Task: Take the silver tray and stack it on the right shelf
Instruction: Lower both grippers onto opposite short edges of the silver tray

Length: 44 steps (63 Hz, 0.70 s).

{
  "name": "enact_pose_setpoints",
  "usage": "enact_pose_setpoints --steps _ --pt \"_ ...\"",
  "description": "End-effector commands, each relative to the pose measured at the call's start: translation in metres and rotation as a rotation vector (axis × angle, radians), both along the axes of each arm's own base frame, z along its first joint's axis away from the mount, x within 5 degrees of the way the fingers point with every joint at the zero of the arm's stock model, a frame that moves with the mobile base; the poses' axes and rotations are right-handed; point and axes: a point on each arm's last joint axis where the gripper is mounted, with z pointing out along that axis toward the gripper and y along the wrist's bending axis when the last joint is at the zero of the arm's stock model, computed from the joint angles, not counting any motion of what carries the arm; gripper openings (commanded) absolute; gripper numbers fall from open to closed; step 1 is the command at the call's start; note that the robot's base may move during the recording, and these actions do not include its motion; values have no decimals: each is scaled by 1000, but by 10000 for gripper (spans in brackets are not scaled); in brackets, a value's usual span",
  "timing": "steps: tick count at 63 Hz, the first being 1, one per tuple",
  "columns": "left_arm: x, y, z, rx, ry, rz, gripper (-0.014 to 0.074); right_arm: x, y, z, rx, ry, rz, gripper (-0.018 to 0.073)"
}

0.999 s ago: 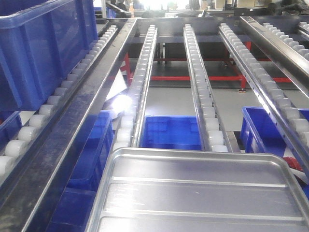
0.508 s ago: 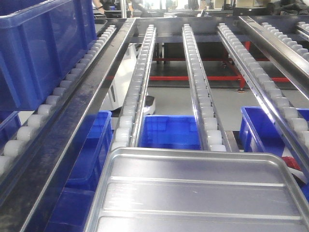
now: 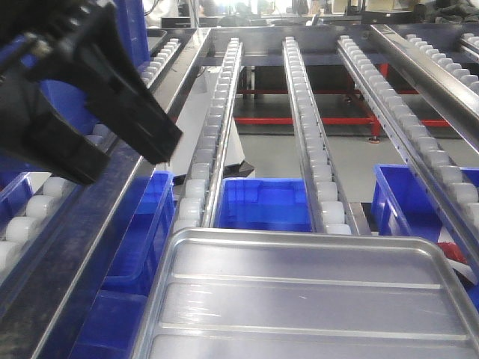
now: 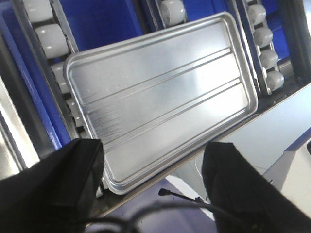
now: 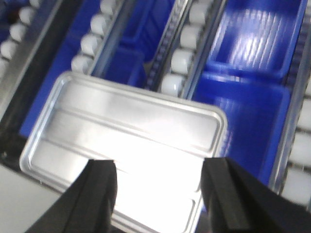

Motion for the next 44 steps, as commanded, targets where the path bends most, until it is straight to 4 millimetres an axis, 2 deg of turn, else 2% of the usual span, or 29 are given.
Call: enact_pose_setpoints --steps 1,7,14,23,33,44 --pt "4 -9 16 -51 4 5 349 9 6 12 10 20 5 488" --pt "10 -14 12 21 62 -13 349 17 9 11 -61 119 31 488" --pt "18 -14 5 133 112 61 349 32 14 9 -150 209 42 488" --pt "24 -29 0 268 82 114 349 54 15 5 -234 306 -26 488" --pt "25 -54 -6 275 72 151 349 72 19 -5 -234 363 -130 488" --pt "36 -61 -24 279 107 215 349 82 23 -14 -223 377 -147 488"
